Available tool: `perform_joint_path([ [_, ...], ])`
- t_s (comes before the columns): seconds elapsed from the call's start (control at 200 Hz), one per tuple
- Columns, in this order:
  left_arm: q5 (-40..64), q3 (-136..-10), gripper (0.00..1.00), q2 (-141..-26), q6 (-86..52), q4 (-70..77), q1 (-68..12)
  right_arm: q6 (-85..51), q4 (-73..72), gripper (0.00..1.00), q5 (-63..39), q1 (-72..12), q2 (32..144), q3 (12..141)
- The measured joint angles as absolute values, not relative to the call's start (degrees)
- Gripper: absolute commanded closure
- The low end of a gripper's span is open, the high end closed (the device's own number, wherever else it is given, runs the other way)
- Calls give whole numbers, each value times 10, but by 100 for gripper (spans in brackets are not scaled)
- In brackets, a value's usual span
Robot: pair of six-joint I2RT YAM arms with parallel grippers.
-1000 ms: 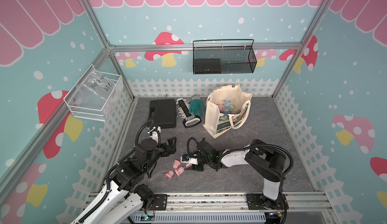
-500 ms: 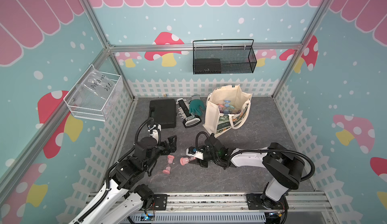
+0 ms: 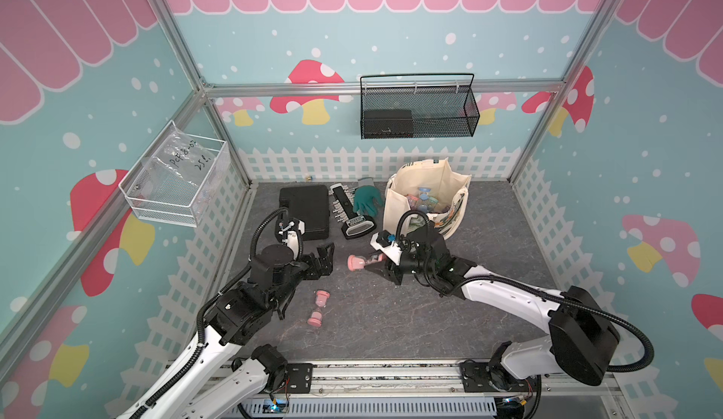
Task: Put the hourglass into the canvas bag
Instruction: Pick up the hourglass from the center of the board, then place the hourglass in the canvas bag.
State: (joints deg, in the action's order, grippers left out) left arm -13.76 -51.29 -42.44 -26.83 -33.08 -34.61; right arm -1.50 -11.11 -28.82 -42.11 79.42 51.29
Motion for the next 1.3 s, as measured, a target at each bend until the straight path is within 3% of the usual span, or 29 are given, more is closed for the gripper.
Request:
perform_joint_path([
  [0.34, -93, -546, 1, -492, -250, -282, -346, -73, 26, 65, -235, -335, 762, 686],
  [0.705, -29, -565, 0, -545, -238, -219, -346, -93, 113, 64, -168, -229, 770, 778],
  [1.301, 37, -575, 1, -651, -243, -148, -356, -74, 180, 64, -59, -194, 963, 863],
])
